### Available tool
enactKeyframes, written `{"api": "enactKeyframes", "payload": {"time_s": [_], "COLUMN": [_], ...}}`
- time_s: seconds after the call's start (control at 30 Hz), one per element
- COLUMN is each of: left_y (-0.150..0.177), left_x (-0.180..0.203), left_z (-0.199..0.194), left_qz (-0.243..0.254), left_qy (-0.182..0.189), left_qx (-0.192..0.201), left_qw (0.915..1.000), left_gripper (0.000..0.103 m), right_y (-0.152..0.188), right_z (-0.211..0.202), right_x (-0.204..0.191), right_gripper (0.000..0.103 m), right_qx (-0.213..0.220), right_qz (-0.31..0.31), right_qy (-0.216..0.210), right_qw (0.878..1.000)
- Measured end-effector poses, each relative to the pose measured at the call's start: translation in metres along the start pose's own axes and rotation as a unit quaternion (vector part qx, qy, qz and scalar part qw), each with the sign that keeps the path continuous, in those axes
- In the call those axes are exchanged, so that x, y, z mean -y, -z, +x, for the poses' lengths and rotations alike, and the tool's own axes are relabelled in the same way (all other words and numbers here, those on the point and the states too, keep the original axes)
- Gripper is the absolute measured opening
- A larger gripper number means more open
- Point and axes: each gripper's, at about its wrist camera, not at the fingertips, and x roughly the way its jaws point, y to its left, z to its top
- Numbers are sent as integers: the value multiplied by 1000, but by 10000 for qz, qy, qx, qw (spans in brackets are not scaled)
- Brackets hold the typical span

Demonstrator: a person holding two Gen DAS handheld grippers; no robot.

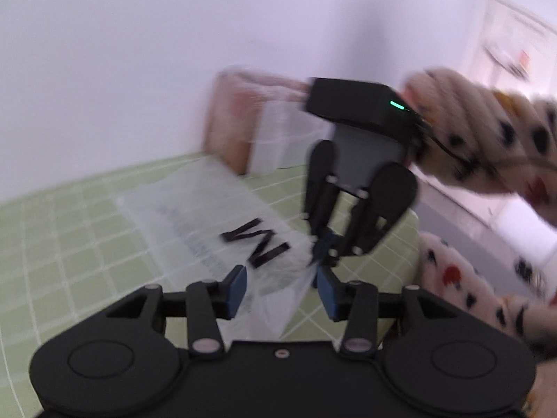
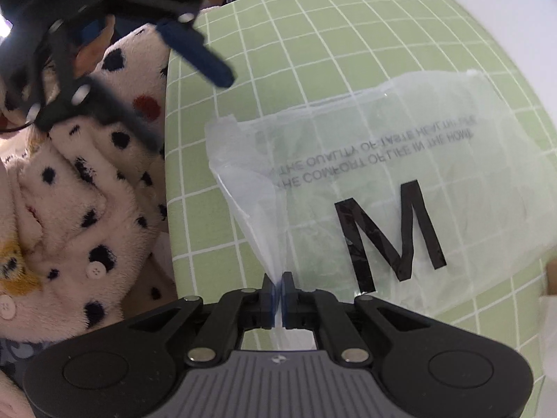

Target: Fold shopping bag

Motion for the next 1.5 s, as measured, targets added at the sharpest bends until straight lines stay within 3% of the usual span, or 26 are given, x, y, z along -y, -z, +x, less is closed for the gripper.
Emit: {"api": "enactKeyframes", "payload": {"time_s": [0.1, 0.4, 0.57, 0.83, 0.9, 1.03, 1.13, 1.23, 1.33, 1.4, 1.43, 1.5], "left_y": [5, 13, 18, 19, 18, 18, 17, 15, 13, 16, 18, 26], "left_x": [18, 8, 2, -7, -10, -17, -30, -45, -63, -82, -92, -107], "left_z": [22, 44, 56, 61, 63, 65, 66, 68, 75, 84, 89, 97], "left_qz": [807, 930, 988, 1132, 1050, 734, 72, -769, -1819, -2795, -3258, -3885], "left_qy": [-133, -105, -87, 455, 468, 463, 518, 614, 732, 997, 1133, 1333], "left_qx": [-305, -558, -696, -883, -955, -1033, -1053, -1143, -1369, -1691, -1842, -2017], "left_qw": [9962, 9940, 9926, 9886, 9888, 9909, 9931, 9886, 9710, 9399, 9204, 8892], "left_gripper": [47, 45, 38, 38, 38, 24, 20, 16, 12, 9, 8, 7], "right_y": [2, 1, 2, -1, -1, -2, 0, 0, 3, 6, 9, 13], "right_z": [1, 2, 1, 3, 2, 1, 4, 4, 5, 8, 9, 11], "right_x": [0, -1, 4, 4, 6, 7, 8, 14, 21, 26, 30, 40], "right_gripper": [4, 4, 4, 4, 4, 5, 5, 5, 5, 5, 5, 5], "right_qx": [-4, -38, -6, -55, -46, -23, 7, 55, 92, 92, 115, 197], "right_qz": [64, 12, 131, 70, 85, 132, 206, 339, 547, 733, 845, 1106], "right_qy": [-51, -18, -92, -58, -65, -80, -116, -220, -440, -732, -877, -1144], "right_qw": [10000, 10000, 9999, 9999, 9999, 9999, 9997, 9992, 9975, 9946, 9925, 9871]}}
